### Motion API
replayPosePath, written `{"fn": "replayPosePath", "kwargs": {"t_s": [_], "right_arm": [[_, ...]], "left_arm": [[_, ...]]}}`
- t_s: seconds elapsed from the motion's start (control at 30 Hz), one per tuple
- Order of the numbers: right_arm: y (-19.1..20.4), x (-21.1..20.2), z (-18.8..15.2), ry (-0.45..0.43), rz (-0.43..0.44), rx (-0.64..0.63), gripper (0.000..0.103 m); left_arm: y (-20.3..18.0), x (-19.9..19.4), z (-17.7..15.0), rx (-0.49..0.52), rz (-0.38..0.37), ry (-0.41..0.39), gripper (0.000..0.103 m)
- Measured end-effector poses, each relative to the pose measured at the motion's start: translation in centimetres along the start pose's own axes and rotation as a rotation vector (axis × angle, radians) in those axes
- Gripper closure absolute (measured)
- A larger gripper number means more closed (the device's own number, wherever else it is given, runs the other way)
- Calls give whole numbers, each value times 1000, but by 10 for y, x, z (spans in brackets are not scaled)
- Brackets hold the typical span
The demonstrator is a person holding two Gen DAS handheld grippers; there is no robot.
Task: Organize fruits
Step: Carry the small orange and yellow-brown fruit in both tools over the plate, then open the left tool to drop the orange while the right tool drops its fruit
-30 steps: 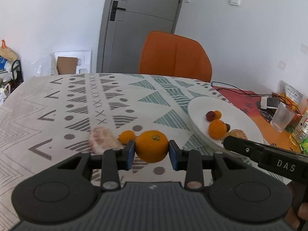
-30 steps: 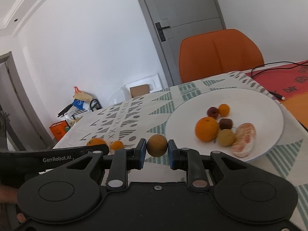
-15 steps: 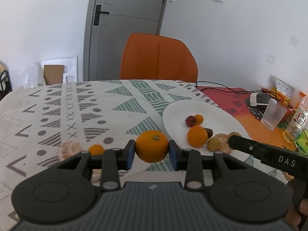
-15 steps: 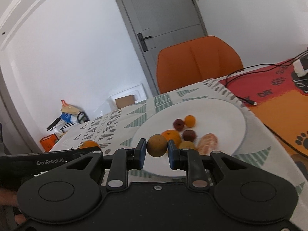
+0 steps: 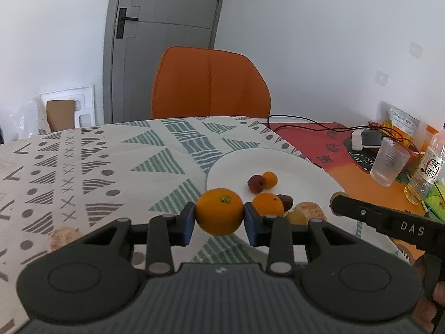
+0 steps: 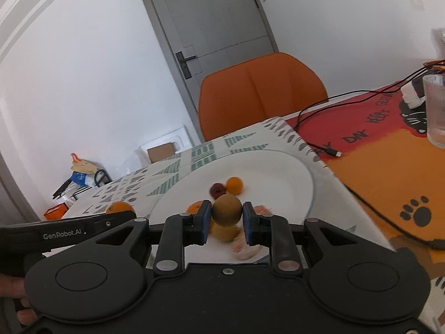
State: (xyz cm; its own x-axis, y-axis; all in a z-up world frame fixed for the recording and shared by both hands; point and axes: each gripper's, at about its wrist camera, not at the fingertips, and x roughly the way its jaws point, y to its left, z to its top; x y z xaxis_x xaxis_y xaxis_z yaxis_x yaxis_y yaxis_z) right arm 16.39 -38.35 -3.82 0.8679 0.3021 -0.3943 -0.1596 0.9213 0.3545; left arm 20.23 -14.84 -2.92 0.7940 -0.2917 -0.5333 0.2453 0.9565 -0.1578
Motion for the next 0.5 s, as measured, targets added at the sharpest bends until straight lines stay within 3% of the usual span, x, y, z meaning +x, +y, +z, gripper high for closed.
{"fn": "replayPosePath", "kwargs": {"t_s": [0.43, 0.5], "right_arm": [[-20, 21, 9, 20, -54, 13, 80], [-20, 26, 11, 23, -59, 14, 75]], "left_arm": [[-9, 34, 9, 22, -34, 25, 67], [-9, 39, 12, 23, -39, 30, 67]]}}
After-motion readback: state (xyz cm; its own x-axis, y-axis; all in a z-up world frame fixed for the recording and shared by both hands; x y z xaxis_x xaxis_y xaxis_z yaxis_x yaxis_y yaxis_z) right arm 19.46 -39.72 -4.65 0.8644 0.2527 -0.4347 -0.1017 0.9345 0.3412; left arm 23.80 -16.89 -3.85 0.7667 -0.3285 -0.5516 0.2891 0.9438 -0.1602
